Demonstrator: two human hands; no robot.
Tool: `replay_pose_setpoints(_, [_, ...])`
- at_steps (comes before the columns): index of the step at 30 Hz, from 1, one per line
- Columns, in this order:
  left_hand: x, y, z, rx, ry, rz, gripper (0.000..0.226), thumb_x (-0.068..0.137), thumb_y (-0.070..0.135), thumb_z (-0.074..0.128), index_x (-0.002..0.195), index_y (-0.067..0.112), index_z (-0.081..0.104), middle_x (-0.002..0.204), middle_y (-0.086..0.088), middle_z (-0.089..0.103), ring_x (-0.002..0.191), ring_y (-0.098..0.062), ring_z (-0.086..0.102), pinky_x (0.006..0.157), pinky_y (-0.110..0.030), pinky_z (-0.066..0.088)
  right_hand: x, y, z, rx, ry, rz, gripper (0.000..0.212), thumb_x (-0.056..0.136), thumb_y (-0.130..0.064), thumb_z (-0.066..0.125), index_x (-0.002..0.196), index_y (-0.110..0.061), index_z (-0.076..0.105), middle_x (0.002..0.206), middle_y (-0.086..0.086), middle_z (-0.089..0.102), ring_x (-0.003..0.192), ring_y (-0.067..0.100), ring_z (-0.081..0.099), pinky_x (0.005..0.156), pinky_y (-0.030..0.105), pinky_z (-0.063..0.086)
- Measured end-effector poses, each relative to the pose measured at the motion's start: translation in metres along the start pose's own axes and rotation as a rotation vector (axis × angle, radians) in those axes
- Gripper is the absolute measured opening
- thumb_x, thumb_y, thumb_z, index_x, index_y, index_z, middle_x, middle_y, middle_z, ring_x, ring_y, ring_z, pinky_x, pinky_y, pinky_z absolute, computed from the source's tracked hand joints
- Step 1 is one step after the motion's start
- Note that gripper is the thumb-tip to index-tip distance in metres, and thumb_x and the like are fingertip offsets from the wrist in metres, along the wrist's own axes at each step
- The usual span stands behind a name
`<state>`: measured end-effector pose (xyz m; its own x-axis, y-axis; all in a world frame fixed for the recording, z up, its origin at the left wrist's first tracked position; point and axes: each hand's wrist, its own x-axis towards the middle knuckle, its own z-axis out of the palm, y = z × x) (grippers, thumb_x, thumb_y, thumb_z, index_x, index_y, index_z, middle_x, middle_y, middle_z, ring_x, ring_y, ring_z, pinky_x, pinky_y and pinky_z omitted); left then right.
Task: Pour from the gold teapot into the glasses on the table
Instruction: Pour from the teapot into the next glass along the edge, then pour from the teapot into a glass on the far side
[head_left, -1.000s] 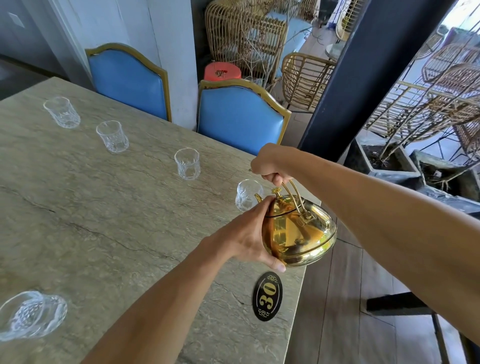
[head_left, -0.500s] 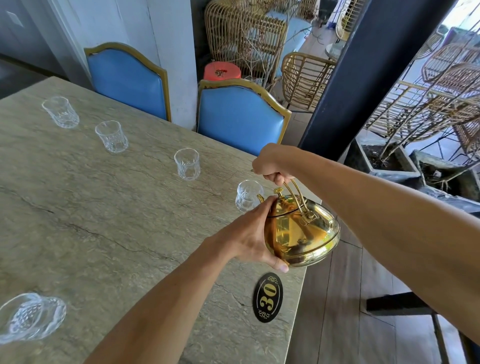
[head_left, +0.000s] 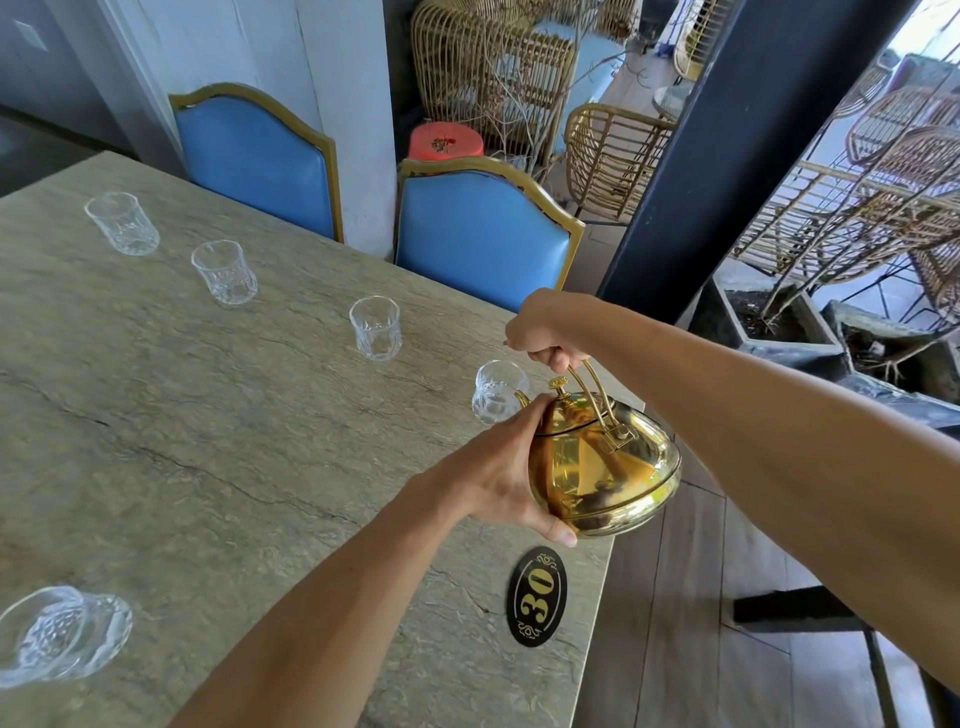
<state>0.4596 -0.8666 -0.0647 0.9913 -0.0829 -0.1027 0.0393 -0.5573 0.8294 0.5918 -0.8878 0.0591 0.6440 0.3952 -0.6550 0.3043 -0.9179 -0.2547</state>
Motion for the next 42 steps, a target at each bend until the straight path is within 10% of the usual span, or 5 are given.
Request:
replay_pose_setpoints(27, [-0.017, 0.022, -0.010, 0.254, -0.011, -0.020, 0.150, 0.050, 0.048, 0.102, 0.160, 0.025, 0.004, 0.165, -0.001, 0.026, 0.146, -0.022, 0.037, 0.120, -0.038, 0.035, -0.026, 0.029, 0.005, 0.390, 0.188, -0.097, 0.016, 0.096, -0.009, 0.049, 0.080, -0.007, 0.048, 0.054, 0.006, 0.038, 0.037, 0.013, 0.030, 0.033, 0.017, 0.024])
replay_pose_setpoints(35, [-0.047, 0.040, -0.018, 0.367, 0.008, -0.025, 0.154, 0.048, 0.045, 0.103, 0.160, 0.032, -0.002, 0.167, 0.000, 0.022, 0.148, -0.024, 0.036, 0.119, -0.050, 0.039, -0.082, 0.024, 0.015, 0.125, 0.420, -0.167, 0.016, 0.098, -0.006, 0.051, 0.098, -0.014, 0.064, 0.056, -0.008, 0.043, 0.038, 0.007, 0.032, 0.035, 0.018, 0.023])
replay_pose_setpoints(39, [-0.077, 0.051, -0.026, 0.415, 0.058, -0.023, 0.156, 0.045, 0.046, 0.103, 0.161, 0.033, -0.001, 0.167, 0.002, 0.022, 0.148, -0.024, 0.036, 0.117, -0.052, 0.040, -0.120, 0.015, 0.020, -0.130, 0.447, -0.251, 0.026, 0.092, -0.006, 0.060, 0.114, -0.017, 0.065, 0.083, -0.011, 0.057, 0.054, 0.006, 0.045, 0.042, 0.021, 0.022])
replay_pose_setpoints(42, [-0.100, 0.059, -0.036, 0.456, 0.095, -0.025, 0.155, 0.047, 0.046, 0.102, 0.161, 0.032, -0.002, 0.167, 0.001, 0.020, 0.150, -0.025, 0.033, 0.118, -0.054, 0.038, -0.138, 0.003, 0.030, 0.250, 0.407, -0.302, 0.030, 0.093, -0.009, 0.057, 0.122, -0.008, 0.064, 0.094, -0.005, 0.063, 0.062, 0.009, 0.054, 0.036, 0.019, 0.027])
